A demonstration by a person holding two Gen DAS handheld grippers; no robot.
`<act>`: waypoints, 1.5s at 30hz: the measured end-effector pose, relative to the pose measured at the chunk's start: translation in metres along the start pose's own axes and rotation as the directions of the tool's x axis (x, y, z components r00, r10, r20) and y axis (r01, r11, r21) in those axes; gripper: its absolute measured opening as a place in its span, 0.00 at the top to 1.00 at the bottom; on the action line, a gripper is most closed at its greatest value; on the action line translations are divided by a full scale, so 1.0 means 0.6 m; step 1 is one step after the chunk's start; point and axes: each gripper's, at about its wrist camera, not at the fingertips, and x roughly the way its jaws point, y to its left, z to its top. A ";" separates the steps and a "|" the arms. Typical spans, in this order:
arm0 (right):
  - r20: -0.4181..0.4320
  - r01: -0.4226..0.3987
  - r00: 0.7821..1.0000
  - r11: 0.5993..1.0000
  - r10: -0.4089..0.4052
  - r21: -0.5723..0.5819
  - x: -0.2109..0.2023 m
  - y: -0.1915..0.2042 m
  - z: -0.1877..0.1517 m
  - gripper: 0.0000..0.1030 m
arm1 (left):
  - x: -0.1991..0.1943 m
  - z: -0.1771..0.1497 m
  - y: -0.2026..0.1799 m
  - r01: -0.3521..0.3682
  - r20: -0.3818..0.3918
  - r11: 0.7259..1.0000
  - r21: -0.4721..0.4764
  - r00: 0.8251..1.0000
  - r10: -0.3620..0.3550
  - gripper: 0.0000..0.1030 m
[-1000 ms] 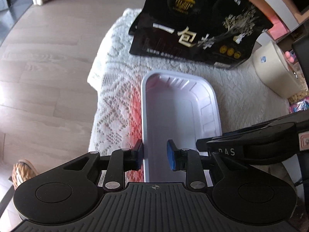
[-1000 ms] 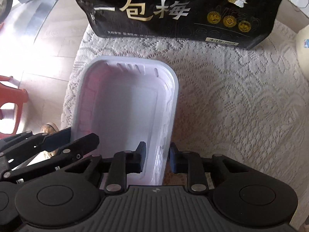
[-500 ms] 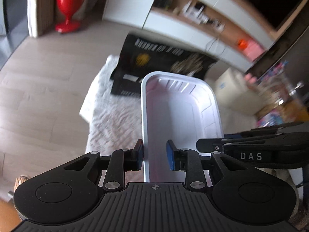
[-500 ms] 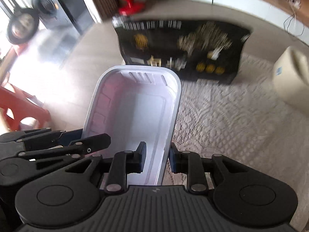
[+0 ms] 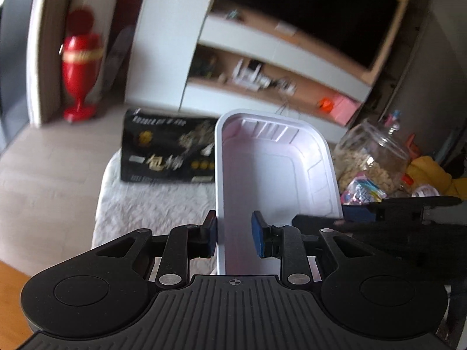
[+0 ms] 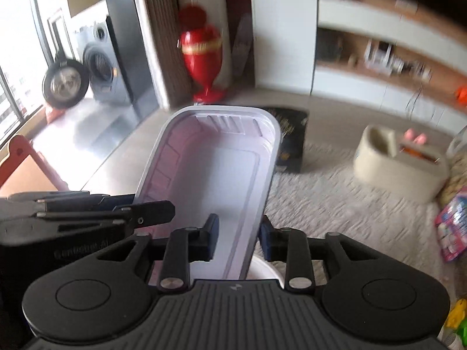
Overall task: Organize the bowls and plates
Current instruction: 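Lift the white tray with both grippers and carry it over the bowl stack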
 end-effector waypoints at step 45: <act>0.022 0.091 0.995 0.966 -0.099 0.241 0.044 -0.011 -0.157 0.60 | 0.040 -0.113 0.013 0.058 -0.092 0.998 0.036 0.994 -0.054 0.82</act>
